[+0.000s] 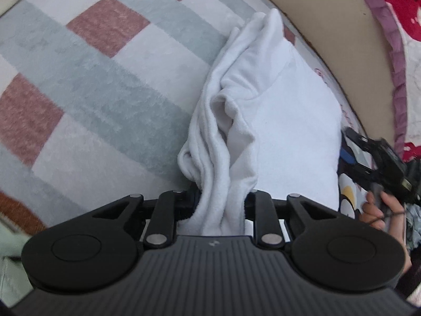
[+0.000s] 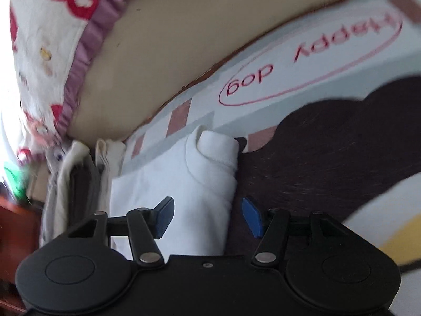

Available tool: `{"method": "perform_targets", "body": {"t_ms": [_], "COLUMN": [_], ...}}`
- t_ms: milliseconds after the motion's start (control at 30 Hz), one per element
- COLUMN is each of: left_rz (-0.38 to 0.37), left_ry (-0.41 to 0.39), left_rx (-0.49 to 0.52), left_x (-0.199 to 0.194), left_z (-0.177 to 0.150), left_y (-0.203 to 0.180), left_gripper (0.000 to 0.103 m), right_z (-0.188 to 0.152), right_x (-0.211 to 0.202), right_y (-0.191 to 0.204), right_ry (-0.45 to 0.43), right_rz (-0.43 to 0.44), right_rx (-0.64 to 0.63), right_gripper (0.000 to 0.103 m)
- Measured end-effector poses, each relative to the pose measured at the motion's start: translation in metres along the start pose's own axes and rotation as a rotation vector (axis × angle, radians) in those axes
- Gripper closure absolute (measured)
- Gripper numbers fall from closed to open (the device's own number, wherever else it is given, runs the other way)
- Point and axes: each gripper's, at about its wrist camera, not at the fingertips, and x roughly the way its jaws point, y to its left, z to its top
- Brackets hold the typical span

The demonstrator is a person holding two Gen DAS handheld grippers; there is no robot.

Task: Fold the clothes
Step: 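Carry the shirt bundle with both grippers toward the stack of folded clothes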

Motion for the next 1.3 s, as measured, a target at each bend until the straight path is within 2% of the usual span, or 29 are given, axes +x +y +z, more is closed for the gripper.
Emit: {"method": "perform_targets", "body": {"t_ms": [133, 200, 267, 367, 467, 567, 700, 900, 1000, 1100, 1233, 1300], "left_rz": [-0.044, -0.021, 0.016, 0.068, 0.075, 0.119, 0.173, 0.195, 0.258, 0.343, 0.549, 0.646], "left_ry": [0.019, 0.009, -0.015, -0.109, -0.225, -0.341, -0.481, -0.606, -0.666, -0.711, -0.793, -0.795], "left_rx": [-0.037, 0.022, 0.103, 0.262, 0.340, 0.353, 0.359, 0.312, 0.338, 0.358, 0.408, 0.419], "left_x": [0.005, 0.004, 0.000, -0.016, -0.041, -0.066, -0.095, -0.161, -0.203, -0.253, -0.316, -0.336], "left_z": [0.005, 0.004, 0.000, -0.011, -0.015, -0.018, -0.022, -0.007, 0.005, 0.032, 0.075, 0.099], "left_y": [0.012, 0.004, -0.008, -0.038, -0.054, -0.055, -0.058, -0.047, -0.044, -0.033, -0.022, -0.012], "left_gripper": [0.081, 0.083, 0.086, 0.087, 0.087, 0.087, 0.087, 0.087, 0.087, 0.087, 0.087, 0.087], "right_z": [-0.009, -0.009, -0.010, -0.012, -0.018, -0.020, -0.021, -0.025, -0.027, -0.027, -0.032, -0.036], "right_x": [0.018, 0.027, 0.034, 0.029, 0.006, -0.015, -0.041, -0.046, -0.040, -0.023, 0.010, 0.032], "right_y": [0.010, 0.018, 0.032, 0.068, 0.109, 0.149, 0.204, 0.289, 0.329, 0.369, 0.421, 0.448], "right_ry": [0.004, 0.002, 0.020, -0.004, -0.066, -0.126, -0.163, -0.184, -0.179, -0.164, -0.148, -0.141], "right_rz": [0.032, 0.041, 0.064, 0.033, 0.041, 0.051, 0.082, 0.142, 0.190, 0.265, 0.390, 0.446], "right_rx": [-0.030, -0.074, -0.182, -0.343, -0.444, -0.516, -0.644, -0.746, -0.761, -0.757, -0.752, -0.747], "right_gripper": [0.038, 0.037, 0.080, 0.081, 0.081, 0.081, 0.082, 0.082, 0.082, 0.082, 0.082, 0.082]}}
